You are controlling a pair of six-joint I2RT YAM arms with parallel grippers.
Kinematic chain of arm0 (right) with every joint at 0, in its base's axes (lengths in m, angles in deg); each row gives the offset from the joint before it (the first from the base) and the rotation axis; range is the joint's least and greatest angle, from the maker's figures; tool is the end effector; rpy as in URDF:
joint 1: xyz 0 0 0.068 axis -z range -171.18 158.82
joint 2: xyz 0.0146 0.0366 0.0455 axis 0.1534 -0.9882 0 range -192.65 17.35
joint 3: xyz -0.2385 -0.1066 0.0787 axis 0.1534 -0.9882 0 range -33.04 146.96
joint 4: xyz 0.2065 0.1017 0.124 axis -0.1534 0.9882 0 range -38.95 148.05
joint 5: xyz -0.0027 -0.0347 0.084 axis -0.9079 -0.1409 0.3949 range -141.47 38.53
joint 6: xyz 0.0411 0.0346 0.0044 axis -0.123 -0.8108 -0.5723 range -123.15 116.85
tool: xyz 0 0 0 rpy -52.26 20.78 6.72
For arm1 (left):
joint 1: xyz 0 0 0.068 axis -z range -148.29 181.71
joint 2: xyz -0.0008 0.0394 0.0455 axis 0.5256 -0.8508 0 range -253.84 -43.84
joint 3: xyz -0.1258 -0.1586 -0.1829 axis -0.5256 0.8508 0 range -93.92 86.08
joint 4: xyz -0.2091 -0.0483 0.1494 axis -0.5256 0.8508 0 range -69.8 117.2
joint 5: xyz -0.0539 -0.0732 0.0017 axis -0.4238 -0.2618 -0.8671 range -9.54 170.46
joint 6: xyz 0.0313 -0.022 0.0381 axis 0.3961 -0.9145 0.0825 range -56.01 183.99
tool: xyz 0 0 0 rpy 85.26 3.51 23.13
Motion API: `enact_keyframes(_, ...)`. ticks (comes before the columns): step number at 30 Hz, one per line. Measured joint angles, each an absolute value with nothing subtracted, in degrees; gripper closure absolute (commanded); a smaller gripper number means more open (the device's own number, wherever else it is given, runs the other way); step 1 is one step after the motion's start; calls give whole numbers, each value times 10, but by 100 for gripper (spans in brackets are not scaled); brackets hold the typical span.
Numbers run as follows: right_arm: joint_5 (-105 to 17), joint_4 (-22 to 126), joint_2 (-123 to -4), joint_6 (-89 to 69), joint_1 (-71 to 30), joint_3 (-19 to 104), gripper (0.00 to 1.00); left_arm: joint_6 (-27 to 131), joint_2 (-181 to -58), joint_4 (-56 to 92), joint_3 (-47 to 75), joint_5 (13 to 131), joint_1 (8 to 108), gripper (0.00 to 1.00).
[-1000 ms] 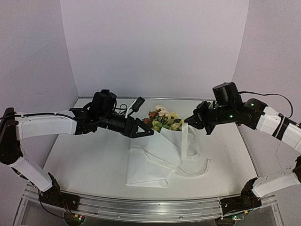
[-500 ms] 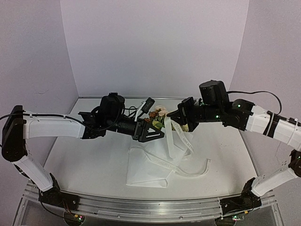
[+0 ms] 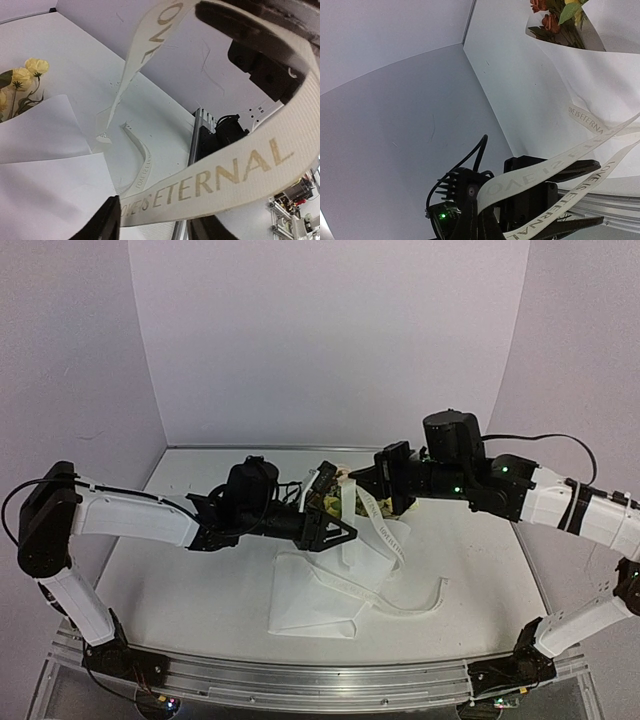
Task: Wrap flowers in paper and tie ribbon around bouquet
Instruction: Pass from the right arm to the left, then pass from the left arm to the right
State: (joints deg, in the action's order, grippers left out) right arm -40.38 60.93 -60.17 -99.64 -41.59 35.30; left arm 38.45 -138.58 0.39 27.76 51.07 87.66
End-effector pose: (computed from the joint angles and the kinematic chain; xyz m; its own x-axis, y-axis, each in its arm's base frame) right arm 0.1969 0.2491 0.3559 -0.8431 0.5104 0.1692 0.3052 0.1952 0.9321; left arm 0.1956 -0.3207 0.2494 -0.5691 0.1714 -0.8042 0.8200 0.1906 -0.5397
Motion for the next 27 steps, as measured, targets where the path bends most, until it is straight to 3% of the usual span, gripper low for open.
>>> enact_keyframes(2,-406,606,-602,-997,-417,349,100,378,-1389,-2,279,524,877,95)
enact_keyframes(3,-407,604,-602,-997,-417,345,100,376,-1388,-4,282,531,878,99)
enact_keyframes(8,-413,602,-595,-986,-417,310,97,377,-1362,15,310,599,883,100)
enact_keyframes(10,-417,623,-582,-968,-418,291,90,386,-1332,45,325,627,884,100)
enact_keyframes(17,-441,710,-529,-863,-428,264,52,448,-1222,153,338,653,887,100)
enact_keyframes(27,-430,774,-515,-560,-463,267,34,535,-1220,356,310,554,891,100)
